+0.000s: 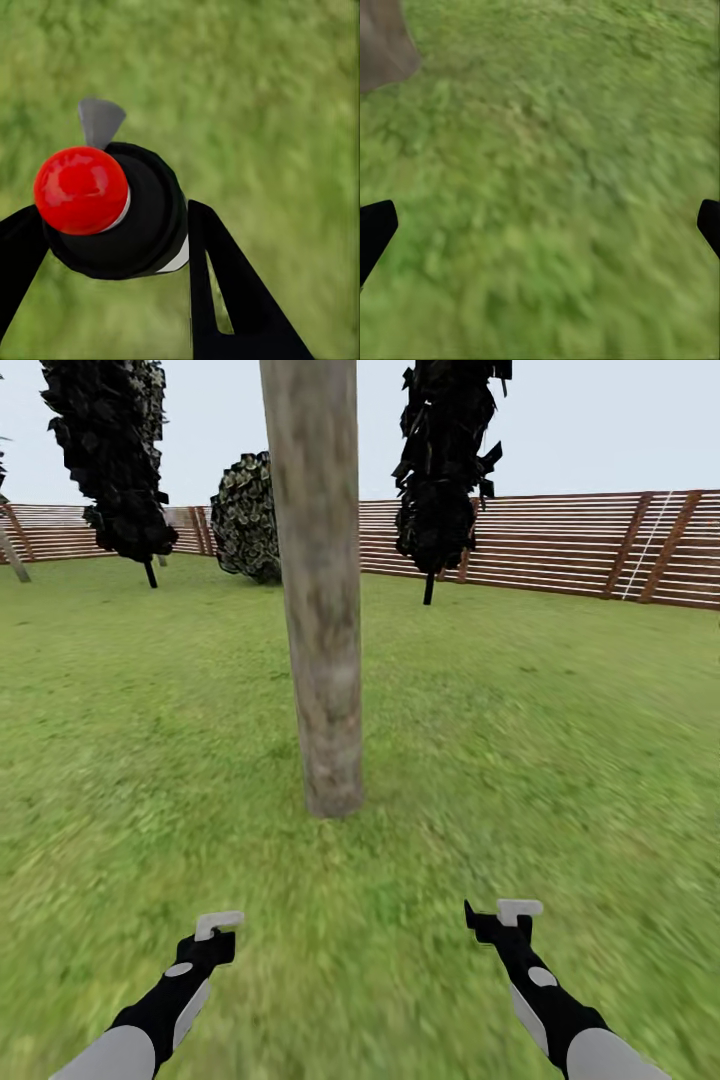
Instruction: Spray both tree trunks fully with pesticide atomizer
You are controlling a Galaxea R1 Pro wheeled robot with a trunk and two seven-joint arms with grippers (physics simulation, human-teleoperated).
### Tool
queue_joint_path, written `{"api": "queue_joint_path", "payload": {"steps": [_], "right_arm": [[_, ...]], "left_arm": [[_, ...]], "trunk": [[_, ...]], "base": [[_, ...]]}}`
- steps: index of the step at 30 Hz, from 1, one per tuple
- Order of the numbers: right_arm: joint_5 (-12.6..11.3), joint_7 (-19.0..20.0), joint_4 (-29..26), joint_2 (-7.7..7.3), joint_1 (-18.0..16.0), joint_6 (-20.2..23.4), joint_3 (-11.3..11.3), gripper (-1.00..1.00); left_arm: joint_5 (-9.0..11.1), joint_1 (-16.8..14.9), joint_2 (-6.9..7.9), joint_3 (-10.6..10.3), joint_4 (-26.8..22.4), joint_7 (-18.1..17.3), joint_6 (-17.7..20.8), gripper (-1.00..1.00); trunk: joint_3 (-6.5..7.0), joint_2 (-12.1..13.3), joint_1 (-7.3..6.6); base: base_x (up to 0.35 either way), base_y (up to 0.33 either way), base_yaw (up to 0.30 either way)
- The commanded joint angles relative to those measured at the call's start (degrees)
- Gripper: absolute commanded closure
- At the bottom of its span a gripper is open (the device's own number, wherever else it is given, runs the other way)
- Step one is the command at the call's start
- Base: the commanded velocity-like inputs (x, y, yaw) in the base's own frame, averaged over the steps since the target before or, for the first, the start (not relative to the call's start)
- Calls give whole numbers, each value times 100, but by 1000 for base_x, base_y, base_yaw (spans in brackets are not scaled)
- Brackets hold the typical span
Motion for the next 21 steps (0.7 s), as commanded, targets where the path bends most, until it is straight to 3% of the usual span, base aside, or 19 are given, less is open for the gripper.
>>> {"api": "queue_joint_path", "payload": {"steps": [1,13,21], "right_arm": [[0,0,0,1,-1,0,0,-100],[0,0,35,23,0,-2,2,-100],[54,-33,230,331,-3,-17,25,-100]], "left_arm": [[-1,0,0,-1,-1,0,0,100],[-6,0,0,-1,1,4,-2,100],[-1,1,14,13,-1,-13,-2,100]], "trunk": [[0,0,0],[0,0,0],[0,0,0]], "base": [[338,0,-28],[337,0,-4],[286,0,0]]}}
